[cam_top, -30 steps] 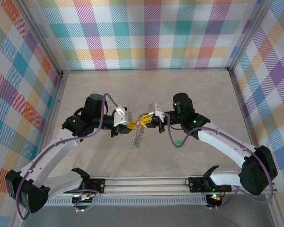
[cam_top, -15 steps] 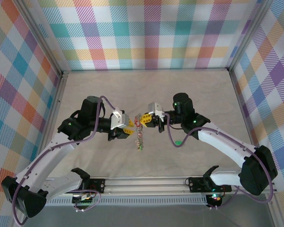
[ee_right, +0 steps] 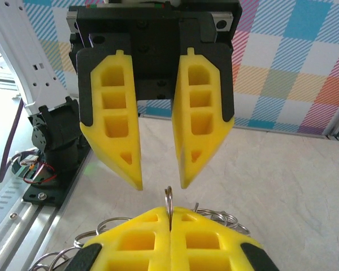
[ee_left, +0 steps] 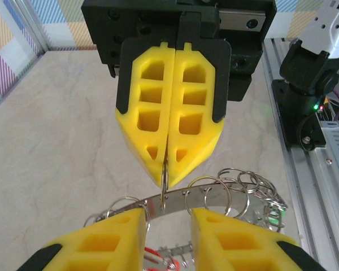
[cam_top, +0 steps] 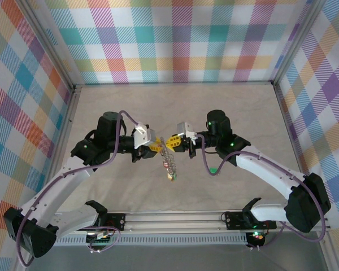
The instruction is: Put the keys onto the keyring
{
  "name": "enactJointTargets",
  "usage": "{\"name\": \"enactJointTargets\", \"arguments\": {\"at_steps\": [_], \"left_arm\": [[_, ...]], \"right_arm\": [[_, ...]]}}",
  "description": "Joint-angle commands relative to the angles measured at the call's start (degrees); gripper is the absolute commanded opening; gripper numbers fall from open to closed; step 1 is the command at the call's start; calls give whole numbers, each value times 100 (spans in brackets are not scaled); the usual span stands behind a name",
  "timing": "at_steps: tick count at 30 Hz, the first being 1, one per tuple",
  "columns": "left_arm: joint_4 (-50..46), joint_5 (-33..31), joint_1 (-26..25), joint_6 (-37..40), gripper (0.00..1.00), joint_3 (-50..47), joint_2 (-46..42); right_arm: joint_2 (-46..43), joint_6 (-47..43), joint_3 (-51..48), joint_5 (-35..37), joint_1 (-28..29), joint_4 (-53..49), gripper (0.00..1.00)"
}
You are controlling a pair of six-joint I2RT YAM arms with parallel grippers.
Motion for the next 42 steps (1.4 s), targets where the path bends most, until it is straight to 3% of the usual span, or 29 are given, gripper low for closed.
{"name": "enactJointTargets", "arguments": {"at_steps": [1,14,20,24,28,29,31,32,36,42], "left_arm": [[301,172,1,-72,27,-68,-28],[741,-79,-131,-102,13,-218,-19],[758,-14,-156,-82,10,-207,18],[723,-2,-166,-49,1,-214,20],[512,-132,-166,157,0,-170,-3],[396,-202,-171,251,0,-129,-7],[29,-317,-166,482,0,10,28],[-202,-400,-166,582,0,118,73],[-1124,-632,-175,987,0,639,341],[-1496,-817,-193,1170,0,885,503]], "right_arm": [[-4,188,148,-307,47,615,0],[26,375,59,-371,74,830,0],[81,397,50,-323,111,840,0],[105,446,24,-325,129,865,0],[82,258,28,-216,129,566,0],[71,125,66,-151,129,353,2],[57,-126,144,-14,123,-108,17],[44,-233,164,40,129,-265,20],[17,-350,121,141,129,-450,27],[101,-376,103,297,214,-468,33]]}}
